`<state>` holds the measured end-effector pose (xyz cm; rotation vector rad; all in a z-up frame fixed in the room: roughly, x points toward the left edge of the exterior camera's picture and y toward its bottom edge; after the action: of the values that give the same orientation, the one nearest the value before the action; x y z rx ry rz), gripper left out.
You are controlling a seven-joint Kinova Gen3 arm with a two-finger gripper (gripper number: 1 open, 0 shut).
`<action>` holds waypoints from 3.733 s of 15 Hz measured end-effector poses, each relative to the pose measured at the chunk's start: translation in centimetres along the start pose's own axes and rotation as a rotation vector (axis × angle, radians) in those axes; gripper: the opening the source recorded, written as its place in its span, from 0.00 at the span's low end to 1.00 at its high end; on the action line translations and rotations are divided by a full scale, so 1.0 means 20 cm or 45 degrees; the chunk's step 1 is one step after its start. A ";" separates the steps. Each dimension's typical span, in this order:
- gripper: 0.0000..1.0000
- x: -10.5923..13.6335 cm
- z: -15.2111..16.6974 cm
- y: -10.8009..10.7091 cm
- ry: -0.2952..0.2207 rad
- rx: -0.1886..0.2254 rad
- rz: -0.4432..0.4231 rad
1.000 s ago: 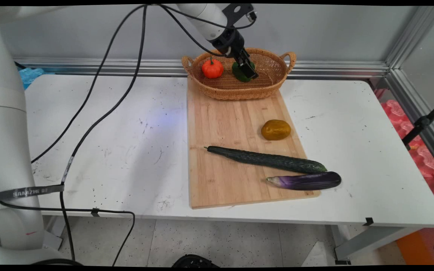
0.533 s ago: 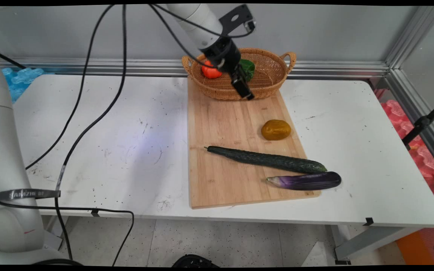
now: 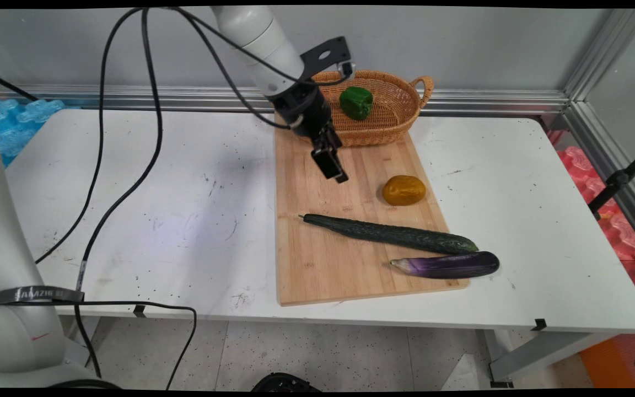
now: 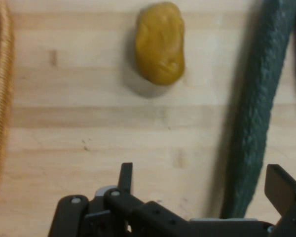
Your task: Pick up the potato from the cutting board, then place the picked object in the vegetable basket
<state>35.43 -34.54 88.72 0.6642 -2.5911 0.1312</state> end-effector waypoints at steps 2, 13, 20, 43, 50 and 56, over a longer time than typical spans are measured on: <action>1.00 -0.02 0.01 0.02 -0.009 -0.006 -0.010; 1.00 0.16 0.17 0.00 0.074 0.020 -0.040; 1.00 0.28 0.38 0.00 0.130 0.061 0.038; 1.00 0.25 0.83 -0.02 0.175 0.118 -0.015; 0.00 0.26 0.84 -0.03 0.199 0.092 -0.035; 0.00 0.33 0.69 -0.11 0.231 0.102 -0.031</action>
<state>25.70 -42.03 79.29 0.6796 -2.4133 0.2763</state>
